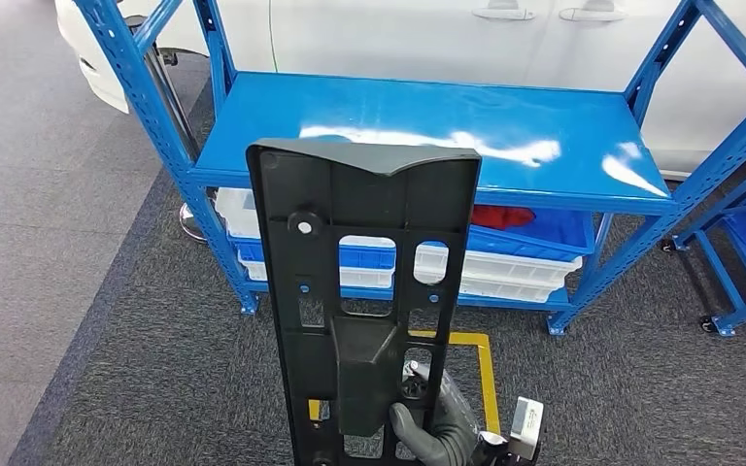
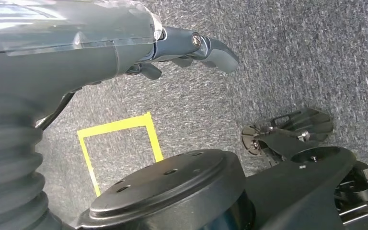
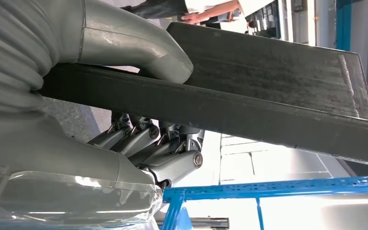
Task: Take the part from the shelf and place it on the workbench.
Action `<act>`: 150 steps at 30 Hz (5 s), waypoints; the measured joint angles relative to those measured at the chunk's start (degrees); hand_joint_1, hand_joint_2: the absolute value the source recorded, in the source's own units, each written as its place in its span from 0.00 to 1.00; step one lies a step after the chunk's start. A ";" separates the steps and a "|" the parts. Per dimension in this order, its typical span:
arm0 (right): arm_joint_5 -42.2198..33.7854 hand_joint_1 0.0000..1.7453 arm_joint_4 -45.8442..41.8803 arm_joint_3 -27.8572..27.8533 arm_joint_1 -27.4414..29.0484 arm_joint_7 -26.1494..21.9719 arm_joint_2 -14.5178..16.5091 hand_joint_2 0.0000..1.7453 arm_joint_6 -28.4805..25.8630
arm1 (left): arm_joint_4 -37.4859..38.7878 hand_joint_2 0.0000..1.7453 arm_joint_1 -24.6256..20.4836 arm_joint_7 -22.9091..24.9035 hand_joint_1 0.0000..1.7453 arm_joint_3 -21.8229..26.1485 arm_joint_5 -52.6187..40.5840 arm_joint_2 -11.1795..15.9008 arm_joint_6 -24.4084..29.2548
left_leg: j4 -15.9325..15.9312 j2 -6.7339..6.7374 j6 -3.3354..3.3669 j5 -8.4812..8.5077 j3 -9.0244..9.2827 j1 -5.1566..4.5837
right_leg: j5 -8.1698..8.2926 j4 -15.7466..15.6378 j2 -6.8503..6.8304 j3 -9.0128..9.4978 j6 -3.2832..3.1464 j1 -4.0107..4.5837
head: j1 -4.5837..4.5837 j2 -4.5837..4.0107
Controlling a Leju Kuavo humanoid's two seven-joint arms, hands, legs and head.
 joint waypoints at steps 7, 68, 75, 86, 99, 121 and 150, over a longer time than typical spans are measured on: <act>0.12 0.81 -0.90 -0.53 0.04 0.85 0.19 1.00 -0.18 | 0.00 1.00 -0.40 0.03 0.00 0.02 -0.59 -0.09 0.07 | 2.29 -0.10 -2.10 -0.82 -1.76 -0.08 | 1.41 -9.23 -0.28 3.96 -2.81 0.29 | -0.01 0.00; -1.14 0.81 0.42 -1.99 -0.54 2.02 2.02 1.00 5.36 | -0.04 1.00 -0.44 0.74 0.00 1.44 -0.78 -1.04 1.54 | 2.21 -4.73 -2.41 -1.82 -0.66 0.41 | 2.07 -7.73 1.85 1.24 -2.39 -0.46 | -0.01 0.00; -1.18 0.81 1.01 -2.04 -0.55 1.93 2.16 1.00 5.39 | -0.04 1.00 -0.95 0.44 0.00 1.56 -0.91 -0.88 1.54 | 12.46 -0.63 -3.38 -5.36 -3.15 0.32 | 1.72 -7.82 -3.27 1.84 -3.01 -0.15 | -0.02 0.00; -1.00 0.81 1.15 -2.09 -0.95 1.97 2.20 1.00 5.56 | -0.04 1.00 -0.18 0.49 0.00 1.70 -1.24 -1.04 1.68 | 0.04 -0.57 0.13 -0.65 0.96 0.11 | -4.65 3.69 -0.86 -3.44 -0.53 0.05 | -0.01 0.00; -0.78 0.81 1.33 -2.25 -0.77 1.94 2.35 1.00 6.07 | -0.04 1.00 -0.66 1.03 0.00 2.26 -1.40 -1.48 1.57 | 2.63 -5.39 -2.42 -1.66 -1.17 0.39 | 2.75 -8.14 3.11 0.99 -2.38 -0.43 | -0.05 0.00; 2.25 0.81 -1.59 -2.75 -2.07 1.37 2.75 1.00 6.48 | -0.04 1.00 -0.34 -3.67 0.00 2.45 -2.53 -1.28 2.61 | -0.48 -2.87 0.44 -0.51 1.68 -0.02 | -2.77 6.79 0.25 -5.70 -0.73 -0.05 | -0.07 0.00; 1.37 0.81 -5.51 -3.30 1.53 0.93 3.04 1.00 4.50 | -0.07 1.00 -1.40 -3.74 0.00 1.97 -4.47 -0.86 2.55 | -0.35 -1.68 0.79 -0.14 0.78 -0.18 | -6.14 9.41 0.10 -6.42 -0.63 -0.01 | -0.07 0.00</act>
